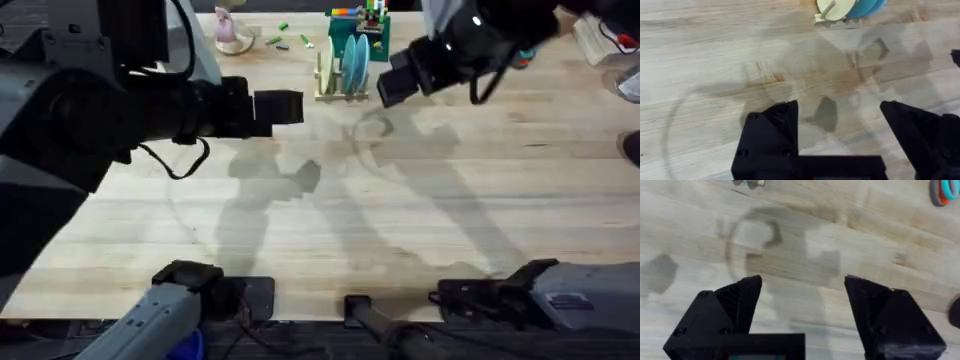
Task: Pick up the plates from the table one by one and place each into a slot on the dish rack.
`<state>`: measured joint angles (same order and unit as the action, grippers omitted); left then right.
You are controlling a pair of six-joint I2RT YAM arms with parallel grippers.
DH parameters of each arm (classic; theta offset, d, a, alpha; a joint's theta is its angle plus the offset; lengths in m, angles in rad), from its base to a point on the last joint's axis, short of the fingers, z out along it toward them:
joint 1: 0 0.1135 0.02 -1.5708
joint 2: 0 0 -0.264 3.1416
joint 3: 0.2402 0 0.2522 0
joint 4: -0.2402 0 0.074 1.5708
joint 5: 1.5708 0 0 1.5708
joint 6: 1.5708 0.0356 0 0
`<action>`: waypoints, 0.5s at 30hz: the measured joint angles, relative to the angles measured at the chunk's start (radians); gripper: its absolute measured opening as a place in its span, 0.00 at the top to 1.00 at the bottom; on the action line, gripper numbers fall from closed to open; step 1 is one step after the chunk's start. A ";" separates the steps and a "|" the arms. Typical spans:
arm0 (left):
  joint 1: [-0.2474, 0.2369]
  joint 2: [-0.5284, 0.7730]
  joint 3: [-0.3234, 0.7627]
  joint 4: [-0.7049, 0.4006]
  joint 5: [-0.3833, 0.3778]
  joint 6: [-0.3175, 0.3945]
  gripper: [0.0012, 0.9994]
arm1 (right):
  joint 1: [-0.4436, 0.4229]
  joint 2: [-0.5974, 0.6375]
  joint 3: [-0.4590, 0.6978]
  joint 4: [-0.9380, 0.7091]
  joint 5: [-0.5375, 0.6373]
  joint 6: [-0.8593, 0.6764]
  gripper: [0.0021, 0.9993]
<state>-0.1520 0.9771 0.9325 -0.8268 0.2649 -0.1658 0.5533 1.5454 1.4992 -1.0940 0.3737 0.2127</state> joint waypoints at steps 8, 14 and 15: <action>0.000 0.000 0.000 0.000 0.000 0.001 0.00 | 0.000 -0.210 -0.190 0.118 -0.081 0.000 0.00; 0.000 0.000 0.000 0.000 0.000 0.011 0.00 | 0.006 -0.307 -0.288 0.205 -0.121 0.015 0.00; 0.000 0.000 0.000 0.000 0.000 0.014 0.00 | 0.008 -0.319 -0.303 0.218 -0.129 0.017 0.00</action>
<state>-0.1520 0.9769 0.9325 -0.8267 0.2649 -0.1517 0.5611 1.2266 1.1962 -0.8761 0.2444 0.2296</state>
